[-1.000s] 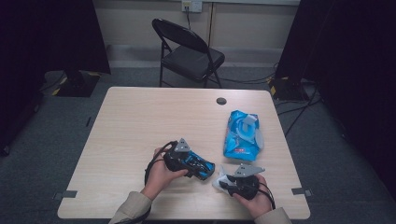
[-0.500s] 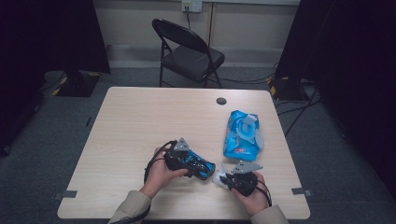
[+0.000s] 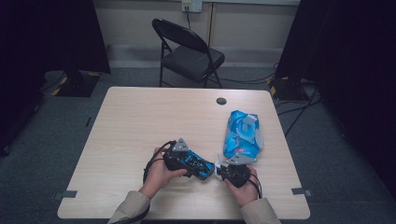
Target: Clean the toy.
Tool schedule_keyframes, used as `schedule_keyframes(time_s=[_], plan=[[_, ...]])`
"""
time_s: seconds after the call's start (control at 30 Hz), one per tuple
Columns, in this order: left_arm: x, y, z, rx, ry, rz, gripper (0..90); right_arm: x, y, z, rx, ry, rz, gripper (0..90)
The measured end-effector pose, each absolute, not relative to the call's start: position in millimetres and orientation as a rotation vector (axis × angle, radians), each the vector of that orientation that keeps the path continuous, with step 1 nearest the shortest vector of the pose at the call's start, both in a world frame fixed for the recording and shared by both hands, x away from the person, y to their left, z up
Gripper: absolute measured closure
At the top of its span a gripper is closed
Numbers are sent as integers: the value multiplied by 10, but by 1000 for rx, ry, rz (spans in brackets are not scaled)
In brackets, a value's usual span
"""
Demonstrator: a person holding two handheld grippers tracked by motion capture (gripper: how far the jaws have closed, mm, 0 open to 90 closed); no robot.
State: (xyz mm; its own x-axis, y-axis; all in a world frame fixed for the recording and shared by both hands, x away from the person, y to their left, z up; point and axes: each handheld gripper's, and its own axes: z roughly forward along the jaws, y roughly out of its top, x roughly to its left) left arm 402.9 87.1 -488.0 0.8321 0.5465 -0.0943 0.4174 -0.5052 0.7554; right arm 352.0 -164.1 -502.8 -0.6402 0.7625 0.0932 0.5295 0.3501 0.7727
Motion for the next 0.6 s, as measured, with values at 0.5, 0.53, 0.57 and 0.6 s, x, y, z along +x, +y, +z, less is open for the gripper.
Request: schedule_keyframes(time_s=[0.5, 0.53, 0.57, 0.6], plan=[[4038, 872, -4874, 2183, 694, 198, 107, 3459, -1627, -5020, 1078, 2405, 1185, 832], [4037, 873, -4875, 2182, 693, 198, 107, 3453, -1627, -5019, 1067, 2411, 1183, 832], [4036, 873, -4875, 2182, 693, 198, 107, 3441, -1626, -5017, 1067, 2415, 1182, 832], [4036, 873, -4875, 2182, 693, 198, 107, 3430, -1627, -5016, 1065, 2421, 1186, 832]])
